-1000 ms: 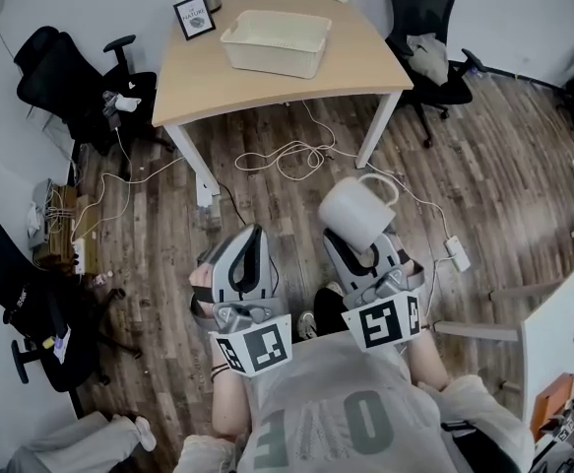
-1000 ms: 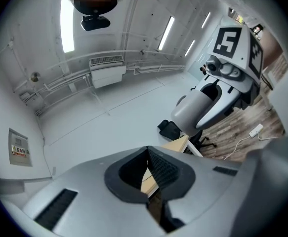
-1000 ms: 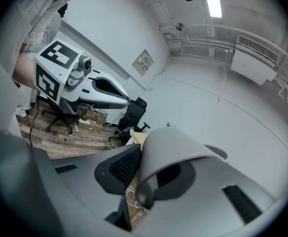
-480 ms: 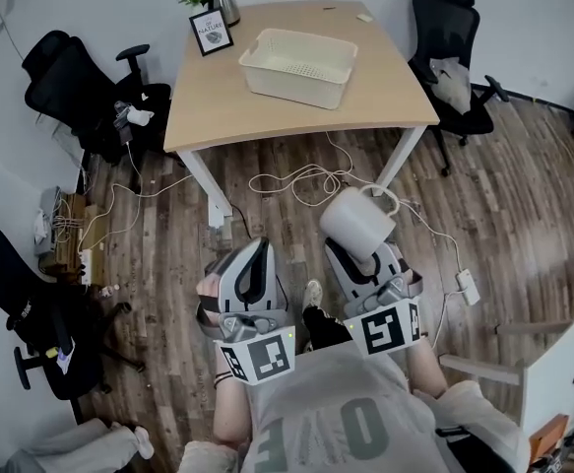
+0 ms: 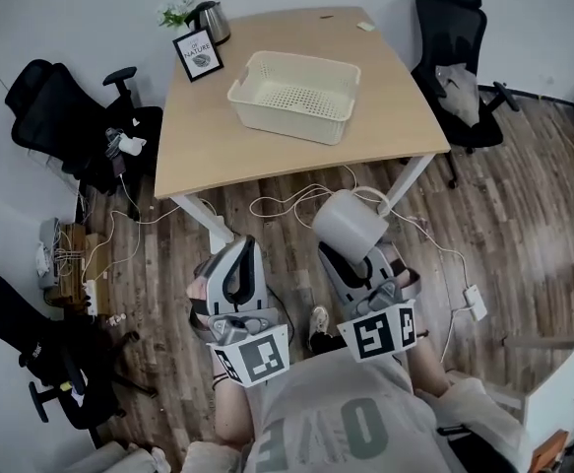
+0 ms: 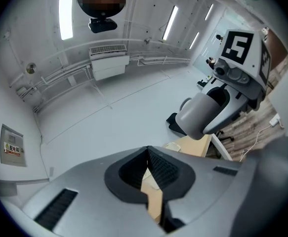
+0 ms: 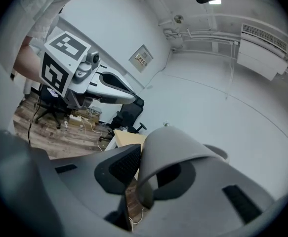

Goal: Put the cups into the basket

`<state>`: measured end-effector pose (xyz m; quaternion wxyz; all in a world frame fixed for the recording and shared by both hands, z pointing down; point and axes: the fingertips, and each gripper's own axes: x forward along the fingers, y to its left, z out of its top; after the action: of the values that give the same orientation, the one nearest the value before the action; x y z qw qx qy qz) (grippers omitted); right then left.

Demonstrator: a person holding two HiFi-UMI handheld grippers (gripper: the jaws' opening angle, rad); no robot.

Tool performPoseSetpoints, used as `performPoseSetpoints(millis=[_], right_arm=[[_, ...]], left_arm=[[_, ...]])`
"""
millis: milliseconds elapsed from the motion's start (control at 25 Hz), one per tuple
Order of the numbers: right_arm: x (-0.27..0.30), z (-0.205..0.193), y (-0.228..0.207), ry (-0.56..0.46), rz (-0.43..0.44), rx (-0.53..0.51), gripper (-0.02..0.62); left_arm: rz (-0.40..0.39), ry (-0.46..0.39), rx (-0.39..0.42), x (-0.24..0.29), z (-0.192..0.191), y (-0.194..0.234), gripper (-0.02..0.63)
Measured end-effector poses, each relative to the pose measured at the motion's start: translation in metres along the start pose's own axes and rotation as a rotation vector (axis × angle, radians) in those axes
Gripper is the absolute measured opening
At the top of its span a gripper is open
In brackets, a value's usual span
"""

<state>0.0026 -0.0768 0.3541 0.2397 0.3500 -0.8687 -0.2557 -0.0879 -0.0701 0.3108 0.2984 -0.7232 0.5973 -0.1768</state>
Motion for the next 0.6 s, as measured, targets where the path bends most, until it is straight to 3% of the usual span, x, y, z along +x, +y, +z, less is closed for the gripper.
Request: performPoseSetpoints(millis=[280,600], right_arm=[[0.048,-0.022,-0.045,-0.007,-0.012,0.024,0.066],[0.088,-0.028,-0.065,-0.005,-0.007,0.027,0.066]], left_arm=[[-0.006,0.013,-0.004,0.059,-0.020,0.002,0.009],[-0.044,0.003,-0.021,0.107,-0.040,0.006,0.009]])
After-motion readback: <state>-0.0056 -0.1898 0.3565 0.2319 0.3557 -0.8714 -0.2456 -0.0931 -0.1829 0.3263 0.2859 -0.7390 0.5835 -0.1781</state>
